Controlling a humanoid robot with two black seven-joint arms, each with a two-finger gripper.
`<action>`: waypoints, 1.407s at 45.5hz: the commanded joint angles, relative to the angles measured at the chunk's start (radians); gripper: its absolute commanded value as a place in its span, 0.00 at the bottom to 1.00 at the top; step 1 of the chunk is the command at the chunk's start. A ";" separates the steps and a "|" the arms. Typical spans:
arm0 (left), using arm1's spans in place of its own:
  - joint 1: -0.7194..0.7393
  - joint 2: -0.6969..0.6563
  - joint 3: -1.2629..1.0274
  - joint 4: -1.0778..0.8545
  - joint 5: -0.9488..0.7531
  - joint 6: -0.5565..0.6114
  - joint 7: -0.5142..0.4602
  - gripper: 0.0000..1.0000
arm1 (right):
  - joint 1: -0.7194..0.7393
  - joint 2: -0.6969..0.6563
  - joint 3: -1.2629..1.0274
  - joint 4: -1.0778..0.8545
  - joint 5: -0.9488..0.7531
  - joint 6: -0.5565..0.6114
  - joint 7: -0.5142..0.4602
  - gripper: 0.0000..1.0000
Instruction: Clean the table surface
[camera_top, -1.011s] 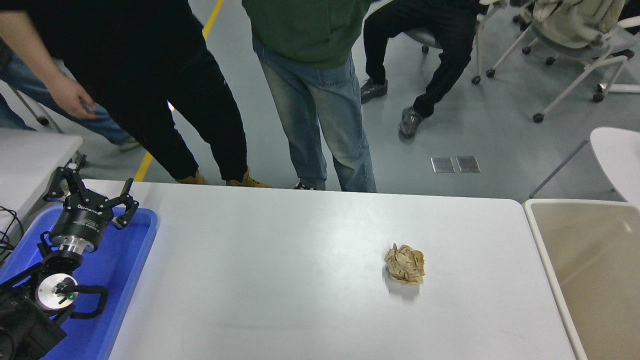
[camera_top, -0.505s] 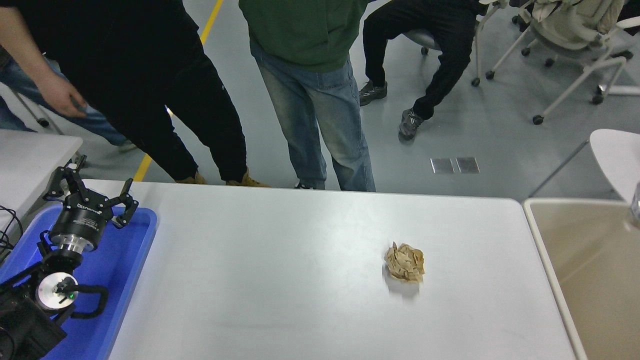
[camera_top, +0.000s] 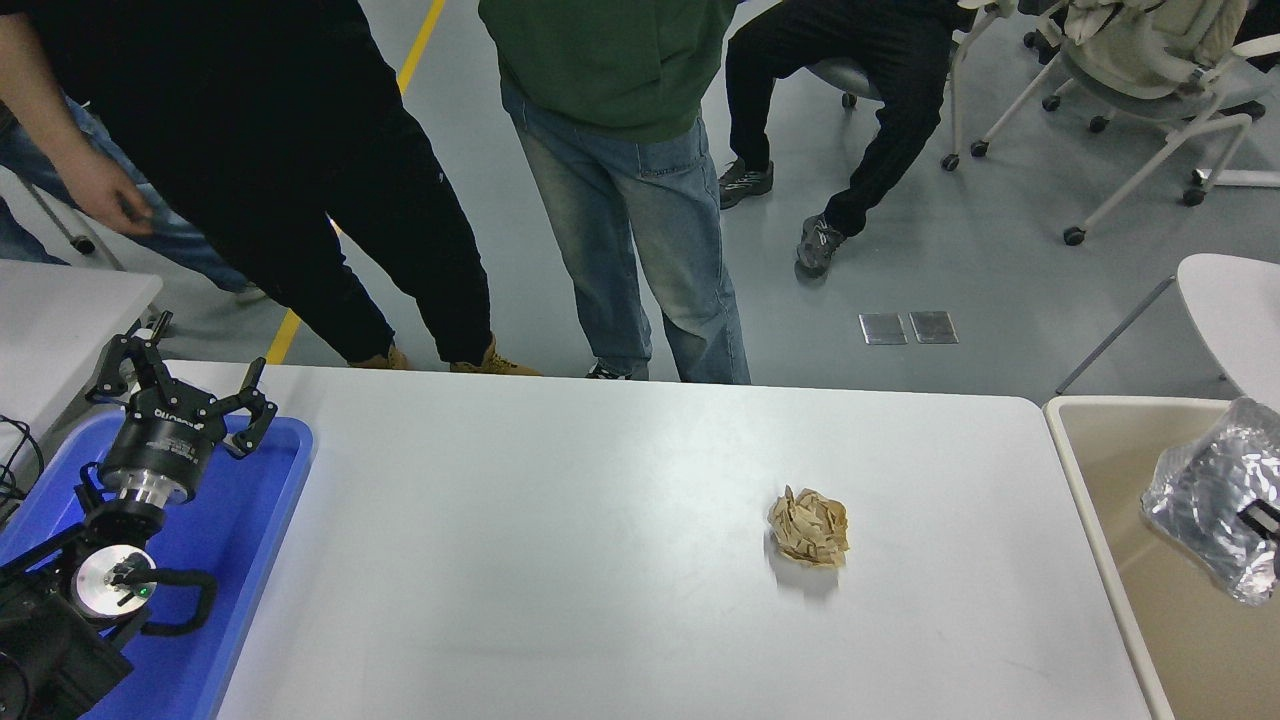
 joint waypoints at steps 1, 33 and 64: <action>0.000 0.000 0.000 0.001 0.000 0.000 -0.001 1.00 | -0.025 0.068 0.000 -0.020 0.028 -0.042 -0.005 0.00; 0.000 0.000 0.000 -0.001 0.000 0.000 -0.001 1.00 | 0.002 0.060 -0.046 -0.037 0.251 -0.047 -0.007 1.00; 0.000 0.000 0.000 0.001 0.000 0.000 0.001 1.00 | 0.085 -0.239 0.133 0.423 0.521 -0.020 0.047 1.00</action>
